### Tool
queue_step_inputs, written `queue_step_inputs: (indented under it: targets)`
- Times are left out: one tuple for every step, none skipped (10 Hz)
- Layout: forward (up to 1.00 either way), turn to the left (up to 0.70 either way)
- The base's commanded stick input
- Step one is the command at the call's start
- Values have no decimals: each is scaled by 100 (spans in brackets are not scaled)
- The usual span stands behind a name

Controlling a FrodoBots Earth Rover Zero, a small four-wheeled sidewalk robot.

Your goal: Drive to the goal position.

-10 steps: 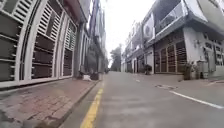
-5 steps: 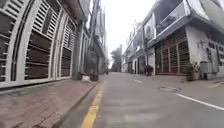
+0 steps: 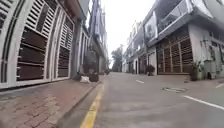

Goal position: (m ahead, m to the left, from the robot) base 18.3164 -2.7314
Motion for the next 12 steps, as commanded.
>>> queue_step_inputs:
  targets:
    - [50, 0]
    - [50, 0]
    - [50, 0]
    - [50, 0]
    - [50, 0]
    - [50, 0]
    - [50, 0]
    - [50, 0]
    - [50, 0]
    - [50, 0]
    - [50, 0]
    - [50, 0]
